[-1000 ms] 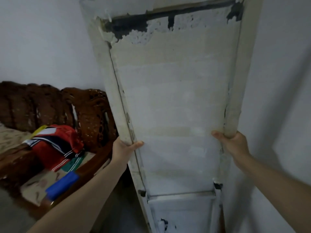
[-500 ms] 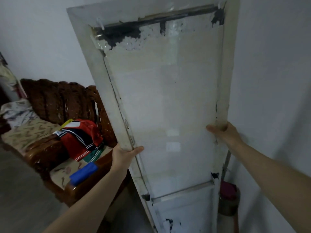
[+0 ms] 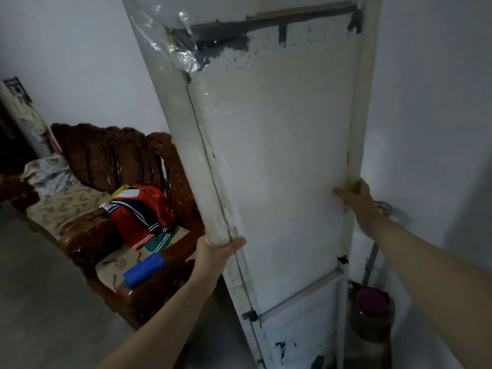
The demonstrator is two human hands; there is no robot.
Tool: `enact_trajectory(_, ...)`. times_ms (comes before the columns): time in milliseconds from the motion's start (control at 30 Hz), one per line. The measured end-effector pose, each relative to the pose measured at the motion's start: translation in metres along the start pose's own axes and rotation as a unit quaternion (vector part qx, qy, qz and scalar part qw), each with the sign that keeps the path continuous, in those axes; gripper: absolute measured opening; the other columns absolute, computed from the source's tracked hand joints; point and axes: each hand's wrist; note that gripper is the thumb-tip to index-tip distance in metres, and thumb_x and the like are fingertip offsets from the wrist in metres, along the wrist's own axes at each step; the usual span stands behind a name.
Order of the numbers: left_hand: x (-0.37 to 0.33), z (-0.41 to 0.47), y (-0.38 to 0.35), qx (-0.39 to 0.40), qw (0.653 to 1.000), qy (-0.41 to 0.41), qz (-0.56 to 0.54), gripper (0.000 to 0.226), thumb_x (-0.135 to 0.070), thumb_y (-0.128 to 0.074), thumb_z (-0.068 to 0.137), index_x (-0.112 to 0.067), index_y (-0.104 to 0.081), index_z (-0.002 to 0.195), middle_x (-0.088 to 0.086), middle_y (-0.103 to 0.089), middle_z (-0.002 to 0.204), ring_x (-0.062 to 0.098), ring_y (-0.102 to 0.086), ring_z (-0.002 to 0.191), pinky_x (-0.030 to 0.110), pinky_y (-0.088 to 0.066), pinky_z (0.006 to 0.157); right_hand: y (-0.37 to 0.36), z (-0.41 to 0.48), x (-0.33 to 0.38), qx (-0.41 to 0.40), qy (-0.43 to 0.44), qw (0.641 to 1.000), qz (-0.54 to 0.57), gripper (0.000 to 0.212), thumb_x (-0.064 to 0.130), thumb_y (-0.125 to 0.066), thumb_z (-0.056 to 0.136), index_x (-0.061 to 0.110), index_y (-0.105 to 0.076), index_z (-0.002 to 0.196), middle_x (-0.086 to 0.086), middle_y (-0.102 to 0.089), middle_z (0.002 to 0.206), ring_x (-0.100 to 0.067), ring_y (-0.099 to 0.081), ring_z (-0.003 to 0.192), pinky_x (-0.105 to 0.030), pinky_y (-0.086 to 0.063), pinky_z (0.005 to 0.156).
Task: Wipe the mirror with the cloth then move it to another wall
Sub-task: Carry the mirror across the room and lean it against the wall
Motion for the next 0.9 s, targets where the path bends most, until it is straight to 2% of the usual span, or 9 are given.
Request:
enact_trajectory(167,0.001,-0.003,-0.012,0.013,1.0,0.0,0.012,0.031,-0.006,-0.081,0.069,-0.017,-0.07,0.095,0.001,-0.073,0.098,0.019,-0.069,0.095,0.032,-0.057,0.08,0.009,0.009,-0.002,0.008,-0.003,1.0,0.019,0.052,0.022,-0.07,0.08,0.023,-0.042,0.124,-0.005,-0.053,0.128,-0.028,-0.054,0.116,-0.048,-0.045,0.1)
enact_trajectory(267,-0.001,-0.007,-0.009,0.013,0.999,-0.02,0.033,0.03,-0.005,-0.079,0.071,-0.024,-0.068,0.091,-0.004,-0.072,0.095,0.012,-0.068,0.091,0.019,-0.057,0.071,0.014,0.009,-0.007,0.033,0.006,0.999,0.019,0.081,0.041,-0.076,0.06,0.019,-0.044,0.132,-0.005,-0.055,0.131,-0.027,-0.056,0.115,-0.052,-0.046,0.1)
enact_trajectory(333,-0.003,-0.009,-0.008,0.017,0.999,-0.018,0.032,0.029,-0.004,-0.078,0.072,-0.024,-0.067,0.089,-0.005,-0.072,0.094,0.011,-0.068,0.09,0.02,-0.057,0.072,0.017,0.008,-0.011,0.036,0.003,0.999,0.025,0.102,0.047,-0.079,0.052,0.017,-0.036,0.14,-0.005,-0.051,0.137,-0.027,-0.054,0.119,-0.049,-0.045,0.102)
enact_trajectory(433,-0.003,-0.013,-0.011,0.034,0.999,-0.008,0.027,0.026,-0.003,-0.077,0.073,-0.022,-0.068,0.088,-0.002,-0.072,0.094,0.015,-0.069,0.091,0.028,-0.056,0.076,0.014,-0.008,-0.004,0.024,0.006,1.0,0.009,0.084,0.037,-0.073,0.06,0.007,-0.041,0.132,-0.004,-0.054,0.125,-0.031,-0.049,0.123,-0.039,-0.045,0.096)
enact_trajectory(533,-0.003,-0.015,-0.009,0.042,0.999,-0.001,0.021,0.023,-0.004,-0.077,0.074,-0.02,-0.069,0.088,-0.001,-0.072,0.093,0.016,-0.069,0.091,0.025,-0.055,0.075,0.012,-0.025,-0.004,0.015,0.0,1.0,-0.015,0.09,0.032,-0.075,0.075,0.02,-0.024,0.148,-0.001,-0.032,0.152,-0.021,-0.029,0.139,-0.042,-0.031,0.112)
enact_trajectory(600,-0.003,-0.018,-0.007,0.06,0.998,-0.001,0.021,0.022,-0.004,-0.076,0.075,-0.016,-0.069,0.092,0.001,-0.072,0.095,0.017,-0.069,0.093,0.021,-0.054,0.072,0.011,-0.039,-0.007,0.013,0.014,0.999,-0.027,0.088,0.026,-0.069,0.083,0.023,-0.014,0.151,-0.001,-0.021,0.157,-0.017,-0.022,0.142,-0.038,-0.023,0.116)
enact_trajectory(700,-0.004,-0.022,-0.005,0.083,0.997,0.001,0.01,0.023,-0.003,-0.075,0.077,-0.015,-0.069,0.095,-0.001,-0.072,0.093,0.016,-0.068,0.092,0.015,-0.054,0.067,0.006,-0.065,-0.004,0.021,0.02,0.999,-0.044,0.085,0.026,-0.068,0.084,0.024,-0.015,0.15,0.001,-0.022,0.156,-0.014,-0.024,0.141,-0.027,-0.023,0.107)
enact_trajectory(800,-0.004,-0.026,-0.005,0.113,0.994,0.0,-0.011,0.023,-0.002,-0.074,0.077,-0.02,-0.066,0.09,-0.004,-0.07,0.092,0.013,-0.067,0.09,0.012,-0.053,0.061,-0.004,-0.092,0.006,0.026,0.036,0.997,-0.071,0.081,0.028,-0.068,0.084,0.029,-0.02,0.148,0.002,-0.023,0.155,-0.013,-0.024,0.14,-0.026,-0.023,0.106)
enact_trajectory(900,-0.003,-0.033,-0.002,0.157,0.987,0.003,-0.036,0.028,-0.003,-0.073,0.079,-0.022,-0.064,0.097,-0.005,-0.069,0.097,0.007,-0.066,0.089,0.017,-0.056,0.067,-0.015,-0.123,0.021,0.021,0.057,0.995,-0.084,0.076,0.029,-0.067,0.085,0.032,-0.023,0.147,0.007,-0.025,0.153,-0.01,-0.025,0.139,-0.026,-0.023,0.107)
Point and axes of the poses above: each hand's wrist, its own z-axis towards the middle knuckle, its own y-axis out of the back of the hand, x = y × z
